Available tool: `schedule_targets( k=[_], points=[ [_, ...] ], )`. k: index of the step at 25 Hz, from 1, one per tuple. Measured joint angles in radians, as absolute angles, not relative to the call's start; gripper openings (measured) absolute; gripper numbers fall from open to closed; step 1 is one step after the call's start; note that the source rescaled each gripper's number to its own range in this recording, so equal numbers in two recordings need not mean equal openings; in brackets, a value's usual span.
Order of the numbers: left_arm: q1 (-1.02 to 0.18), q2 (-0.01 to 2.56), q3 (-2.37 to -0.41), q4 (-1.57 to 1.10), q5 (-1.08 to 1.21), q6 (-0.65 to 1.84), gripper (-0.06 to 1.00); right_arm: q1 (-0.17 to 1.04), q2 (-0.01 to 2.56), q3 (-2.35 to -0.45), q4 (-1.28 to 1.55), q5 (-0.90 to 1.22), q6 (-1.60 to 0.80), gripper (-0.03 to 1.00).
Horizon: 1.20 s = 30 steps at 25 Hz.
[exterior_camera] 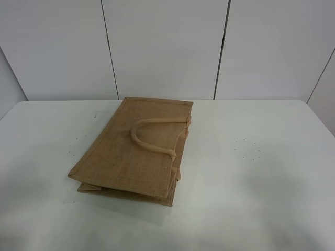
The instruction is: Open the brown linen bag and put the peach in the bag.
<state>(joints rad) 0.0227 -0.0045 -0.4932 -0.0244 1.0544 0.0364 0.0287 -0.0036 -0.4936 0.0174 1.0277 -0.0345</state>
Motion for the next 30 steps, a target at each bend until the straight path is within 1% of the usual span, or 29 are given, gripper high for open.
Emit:
schedule_targets(
  k=[7, 12, 14, 22, 30],
  points=[
    [0.019, -0.004, -0.493, -0.024, 1.054, 0.035, 0.95, 0.029, -0.004, -0.494, 0.017, 1.028, -0.034, 1.00],
    [-0.036, -0.004, -0.493, -0.024, 1.054, 0.035, 0.95, 0.029, -0.004, -0.494, 0.017, 1.028, -0.034, 1.00],
    [-0.040, -0.004, -0.493, -0.024, 1.054, 0.035, 0.95, 0.029, -0.004, -0.494, 0.017, 1.028, -0.034, 1.00],
    [-0.039, -0.004, -0.493, -0.024, 1.054, 0.035, 0.95, 0.029, -0.004, -0.494, 0.017, 1.028, -0.034, 1.00],
    [-0.013, -0.004, -0.493, -0.024, 1.054, 0.034, 0.95, 0.029, -0.004, -0.494, 0.017, 1.028, -0.034, 1.00]
  ],
)
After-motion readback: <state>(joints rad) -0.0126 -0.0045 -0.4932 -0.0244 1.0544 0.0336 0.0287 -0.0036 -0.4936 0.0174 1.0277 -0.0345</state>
